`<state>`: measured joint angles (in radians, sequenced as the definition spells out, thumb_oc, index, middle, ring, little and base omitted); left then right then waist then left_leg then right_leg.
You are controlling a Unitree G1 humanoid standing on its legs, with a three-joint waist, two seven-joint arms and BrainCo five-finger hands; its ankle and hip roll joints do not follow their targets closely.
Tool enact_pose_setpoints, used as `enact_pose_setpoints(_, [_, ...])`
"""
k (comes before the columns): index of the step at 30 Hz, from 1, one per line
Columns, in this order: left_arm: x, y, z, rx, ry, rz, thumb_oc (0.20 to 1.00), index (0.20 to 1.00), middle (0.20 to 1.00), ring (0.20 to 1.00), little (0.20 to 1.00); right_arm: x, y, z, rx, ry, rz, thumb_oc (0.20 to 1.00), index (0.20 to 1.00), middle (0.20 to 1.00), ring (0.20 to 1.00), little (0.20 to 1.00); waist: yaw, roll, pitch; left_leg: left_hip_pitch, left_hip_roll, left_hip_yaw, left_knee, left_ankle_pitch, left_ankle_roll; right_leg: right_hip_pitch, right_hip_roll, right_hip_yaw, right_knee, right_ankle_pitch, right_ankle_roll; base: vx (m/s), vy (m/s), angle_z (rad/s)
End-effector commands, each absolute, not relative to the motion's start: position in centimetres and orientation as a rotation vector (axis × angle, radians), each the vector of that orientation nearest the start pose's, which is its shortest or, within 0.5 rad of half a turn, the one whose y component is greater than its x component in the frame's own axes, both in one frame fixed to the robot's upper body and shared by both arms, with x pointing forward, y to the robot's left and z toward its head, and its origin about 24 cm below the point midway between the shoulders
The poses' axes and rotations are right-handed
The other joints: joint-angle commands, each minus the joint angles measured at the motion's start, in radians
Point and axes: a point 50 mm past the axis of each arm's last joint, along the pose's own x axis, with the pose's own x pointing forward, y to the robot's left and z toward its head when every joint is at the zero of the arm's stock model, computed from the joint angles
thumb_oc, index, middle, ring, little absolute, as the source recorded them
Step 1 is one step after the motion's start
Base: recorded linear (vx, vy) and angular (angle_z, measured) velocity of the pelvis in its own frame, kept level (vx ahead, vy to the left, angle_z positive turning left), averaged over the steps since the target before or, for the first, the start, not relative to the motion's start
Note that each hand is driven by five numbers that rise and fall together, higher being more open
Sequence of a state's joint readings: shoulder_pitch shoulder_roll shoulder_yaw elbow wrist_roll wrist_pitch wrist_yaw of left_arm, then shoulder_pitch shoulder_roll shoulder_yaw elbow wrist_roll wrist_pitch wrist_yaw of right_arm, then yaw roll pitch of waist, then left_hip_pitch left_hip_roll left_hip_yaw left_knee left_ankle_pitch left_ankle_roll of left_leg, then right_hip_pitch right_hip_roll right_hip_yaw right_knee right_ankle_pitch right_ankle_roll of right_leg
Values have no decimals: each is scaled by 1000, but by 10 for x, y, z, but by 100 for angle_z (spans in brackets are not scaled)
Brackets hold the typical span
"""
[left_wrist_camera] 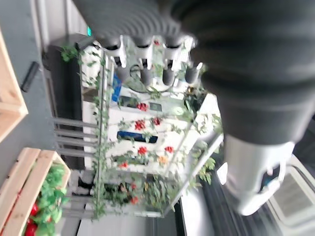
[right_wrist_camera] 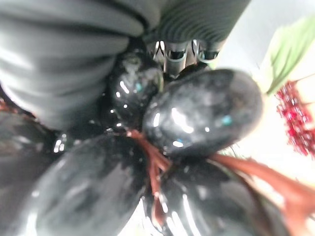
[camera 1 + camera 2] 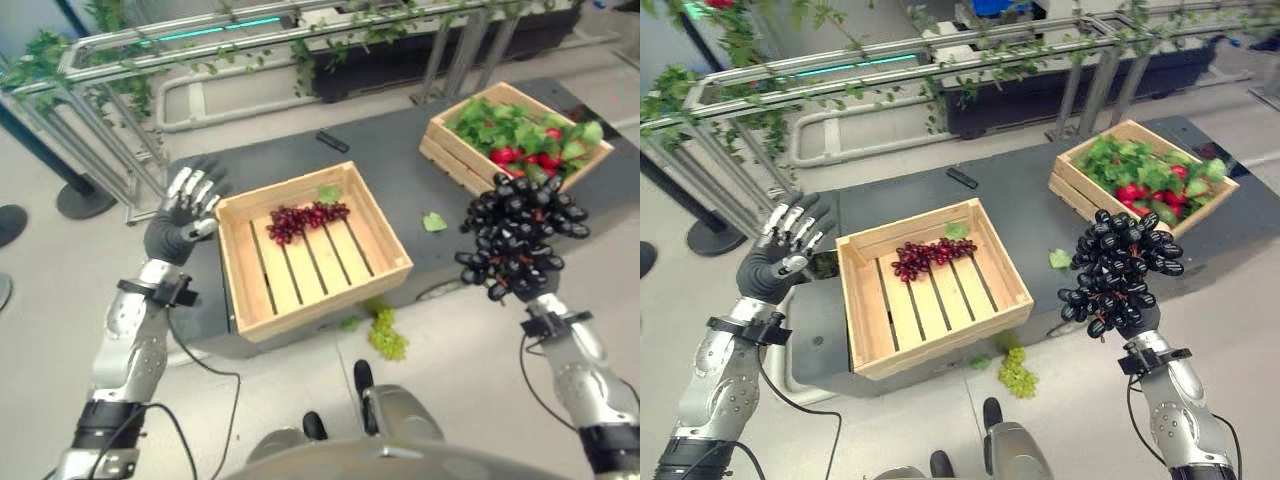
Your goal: Pick up the fruits from the basket on one side to the basket on the other side
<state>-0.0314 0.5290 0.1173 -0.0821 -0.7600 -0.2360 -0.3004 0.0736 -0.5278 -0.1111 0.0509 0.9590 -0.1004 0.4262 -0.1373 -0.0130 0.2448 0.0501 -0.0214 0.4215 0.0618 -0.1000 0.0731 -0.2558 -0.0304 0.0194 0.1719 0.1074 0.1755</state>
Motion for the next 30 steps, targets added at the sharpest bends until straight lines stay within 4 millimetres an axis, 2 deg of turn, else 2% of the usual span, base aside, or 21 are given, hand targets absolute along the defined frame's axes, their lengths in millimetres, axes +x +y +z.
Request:
enact_pose_setpoints(1, [241, 264, 164, 16, -574, -139, 1000, 1000, 1000, 1000, 1000, 241, -266, 108, 337, -340, 235, 200, 200, 200, 200, 200, 5, -19, -2, -54, 31, -15, 98, -43, -74, -6, -192, -123, 42, 13, 44, -138, 38, -88])
enact_pose_setpoints(2, [241, 264, 164, 17, -575, -138, 1000, 1000, 1000, 1000, 1000, 241, -266, 108, 337, -340, 235, 200, 200, 200, 200, 200, 5, -22, -2, -56, 30, -14, 98, -38, -74, -8, -192, -122, 41, 15, 42, -117, 25, -98])
enact_pose_setpoints(3, [239, 265, 166, 19, -584, -131, 1000, 1000, 1000, 1000, 1000, 239, -269, 107, 328, -335, 230, 200, 200, 200, 200, 200, 12, -17, -4, -55, 40, -3, 92, -39, -75, 9, -206, -164, 61, -17, 26, -107, 12, -89])
enact_pose_setpoints(5, [233, 268, 163, -5, -596, -94, 1000, 1000, 1000, 1000, 1000, 237, -276, 108, 293, -336, 197, 200, 200, 200, 200, 200, 38, -12, -28, -44, 59, 72, 63, -19, -76, 97, -250, -290, 131, -71, 8, -168, 22, -85])
enact_pose_setpoints(7, [230, 268, 162, 2, -592, -91, 1000, 1000, 1000, 1000, 1000, 236, -279, 108, 280, -326, 193, 200, 200, 200, 200, 200, 47, -14, -38, -36, 62, 97, 56, -15, -78, 122, -254, -309, 130, -78, 9, -47, -15, -89])
enact_pose_setpoints(8, [225, 272, 163, 23, -596, -78, 1000, 1000, 1000, 1000, 1000, 236, -288, 113, 259, -334, 166, 200, 200, 200, 200, 200, 62, -19, -59, -23, 70, 125, 60, -35, -86, 166, -272, -340, 125, -97, 28, 36, -28, -103])
enact_pose_setpoints(9, [225, 272, 163, 23, -596, -78, 1000, 1000, 1000, 1000, 1000, 236, -288, 112, 259, -333, 166, 200, 200, 200, 200, 200, 64, -19, -59, -21, 70, 128, 62, -36, -86, 167, -271, -338, 123, -97, 29, 21, -136, -121])
enact_pose_setpoints(11, [220, 275, 159, 24, -590, -51, 1000, 1000, 1000, 1000, 1000, 238, -296, 122, 208, -348, 151, 200, 200, 200, 200, 200, 80, -30, -73, -21, 96, 204, 78, -29, -96, 196, -294, -392, 65, -87, 37, -41, -245, -132])
enact_pose_setpoints(12, [219, 277, 158, 27, -588, -36, 1000, 1000, 1000, 1000, 1000, 240, -297, 125, 195, -352, 152, 200, 200, 200, 200, 200, 89, -36, -74, -24, 116, 234, 90, -24, -105, 197, -288, -422, 35, -91, 34, -39, -209, -114])
enact_pose_setpoints(17, [218, 276, 156, -16, -610, -6, 1000, 1000, 1000, 1000, 1000, 231, -305, 132, 172, -374, 143, 200, 200, 200, 200, 200, 64, -35, -74, -22, 174, 269, 112, 7, -136, 191, -233, -387, -3, -120, 11, 14, -286, -62])
enact_pose_setpoints(18, [219, 272, 155, -15, -610, -13, 1000, 1000, 1000, 1000, 1000, 227, -310, 139, 155, -395, 130, 200, 200, 200, 200, 200, 49, -31, -73, -20, 200, 272, 109, 33, -155, 193, -203, -378, -10, -138, -2, 13, -374, -42])
enact_pose_setpoints(24, [228, 258, 158, -41, -630, -70, 1000, 1000, 1000, 1000, 1000, 224, -323, 155, 139, -464, 76, 200, 200, 200, 200, 200, -3, -13, -62, 0, 258, 282, 94, 84, -192, 173, -144, -337, 19, -192, -36, 9, -243, -34])
enact_pose_setpoints(27, [233, 254, 158, -66, -632, -78, 1000, 1000, 1000, 1000, 1000, 222, -326, 158, 132, -482, 57, 200, 200, 200, 200, 200, -18, -7, -59, -1, 287, 283, 114, 97, -210, 172, -123, -318, 26, -208, -52, 32, -215, -23])
enact_pose_setpoints(28, [236, 250, 158, -66, -633, -91, 1000, 1000, 1000, 1000, 1000, 222, -326, 163, 129, -500, 57, 200, 200, 200, 200, 200, -35, -8, -58, 3, 319, 284, 148, 102, -226, 178, -98, -295, 24, -222, -70, 67, -255, -21])
enact_pose_setpoints(30, [237, 249, 158, -66, -632, -93, 1000, 1000, 1000, 1000, 1000, 222, -327, 164, 129, -509, 54, 200, 200, 200, 200, 200, -39, -10, -57, 2, 338, 279, 180, 105, -235, 188, -83, -283, 22, -233, -82, 95, -274, -25])
